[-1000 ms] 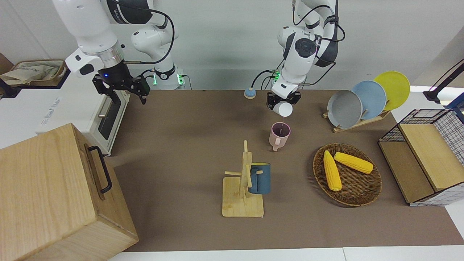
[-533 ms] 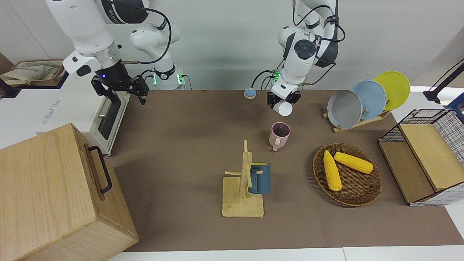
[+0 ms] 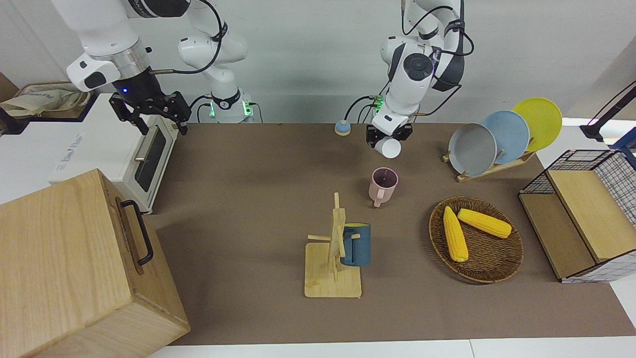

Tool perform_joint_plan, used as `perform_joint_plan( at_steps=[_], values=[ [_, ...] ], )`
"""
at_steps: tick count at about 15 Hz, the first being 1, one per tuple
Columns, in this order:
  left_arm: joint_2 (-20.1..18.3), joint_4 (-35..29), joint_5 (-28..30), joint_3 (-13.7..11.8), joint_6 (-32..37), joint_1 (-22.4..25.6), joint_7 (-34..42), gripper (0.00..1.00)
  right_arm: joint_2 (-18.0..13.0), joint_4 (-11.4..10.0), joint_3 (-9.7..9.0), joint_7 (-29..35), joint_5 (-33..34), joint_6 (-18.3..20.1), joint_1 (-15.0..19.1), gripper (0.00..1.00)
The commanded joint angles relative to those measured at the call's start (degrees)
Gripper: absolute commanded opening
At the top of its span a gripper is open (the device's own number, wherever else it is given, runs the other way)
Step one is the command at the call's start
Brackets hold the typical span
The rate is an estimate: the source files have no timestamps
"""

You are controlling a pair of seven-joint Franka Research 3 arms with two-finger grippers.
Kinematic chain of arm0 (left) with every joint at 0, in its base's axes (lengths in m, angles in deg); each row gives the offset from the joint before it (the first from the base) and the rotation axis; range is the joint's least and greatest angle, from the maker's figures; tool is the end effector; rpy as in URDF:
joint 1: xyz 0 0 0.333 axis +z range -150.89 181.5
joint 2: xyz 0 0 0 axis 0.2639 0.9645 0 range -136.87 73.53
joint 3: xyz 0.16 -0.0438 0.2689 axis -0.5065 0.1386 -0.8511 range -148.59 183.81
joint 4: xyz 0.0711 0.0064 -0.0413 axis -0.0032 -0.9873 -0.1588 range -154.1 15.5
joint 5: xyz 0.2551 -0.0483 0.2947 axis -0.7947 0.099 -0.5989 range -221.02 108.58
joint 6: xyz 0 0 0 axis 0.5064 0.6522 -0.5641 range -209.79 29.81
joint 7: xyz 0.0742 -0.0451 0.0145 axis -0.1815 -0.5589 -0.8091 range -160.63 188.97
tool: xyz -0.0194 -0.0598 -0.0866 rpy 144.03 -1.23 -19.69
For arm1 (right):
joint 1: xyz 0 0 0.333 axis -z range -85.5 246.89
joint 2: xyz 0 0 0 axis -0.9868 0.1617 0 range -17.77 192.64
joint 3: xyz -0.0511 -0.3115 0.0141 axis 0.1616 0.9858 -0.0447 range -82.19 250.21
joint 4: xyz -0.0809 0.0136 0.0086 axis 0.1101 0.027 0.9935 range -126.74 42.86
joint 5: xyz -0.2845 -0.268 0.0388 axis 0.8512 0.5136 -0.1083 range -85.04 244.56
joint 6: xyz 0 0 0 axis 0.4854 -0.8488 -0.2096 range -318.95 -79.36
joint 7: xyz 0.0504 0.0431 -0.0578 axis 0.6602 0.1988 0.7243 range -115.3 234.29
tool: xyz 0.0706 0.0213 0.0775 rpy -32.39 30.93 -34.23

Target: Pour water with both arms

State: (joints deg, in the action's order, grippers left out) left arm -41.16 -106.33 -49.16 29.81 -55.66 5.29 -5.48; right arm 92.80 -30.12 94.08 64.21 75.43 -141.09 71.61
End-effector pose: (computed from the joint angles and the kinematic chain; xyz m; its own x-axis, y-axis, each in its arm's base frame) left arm 0.4378 -0.1901 0.4235 0.9861 0.0111 -0.1658 0.0143 -0.9997 0.0180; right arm 0.5781 0.0042 0.6524 0.9951 -0.0939 0.0297 -0.0920 -0.9939 -0.0615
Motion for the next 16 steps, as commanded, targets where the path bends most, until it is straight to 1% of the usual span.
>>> perform_joint_plan(
  at_steps=[1,7,12,16],
  values=[
    [0.0,2.0,-1.5,-0.3,2.5,-0.3,-0.4,0.0,-1.0,-0.5,-2.16,-0.9,1.1,0.8,1.0,0.99],
    [0.0,2.0,-1.7,-0.3,2.7,-0.2,-0.5,0.0,-1.0,-0.5,-2.24,-0.9,1.0,0.8,-1.3,0.99],
    [-0.2,2.0,-1.7,-0.3,2.7,-0.3,-0.5,0.0,-1.0,-0.5,-2.24,-0.9,1.0,0.8,-1.3,0.99],
    [-1.8,1.7,-1.7,-0.3,1.8,-0.4,-1.4,0.0,-1.0,-0.5,-2.24,-0.9,1.0,0.8,-1.3,0.99]
  ],
)
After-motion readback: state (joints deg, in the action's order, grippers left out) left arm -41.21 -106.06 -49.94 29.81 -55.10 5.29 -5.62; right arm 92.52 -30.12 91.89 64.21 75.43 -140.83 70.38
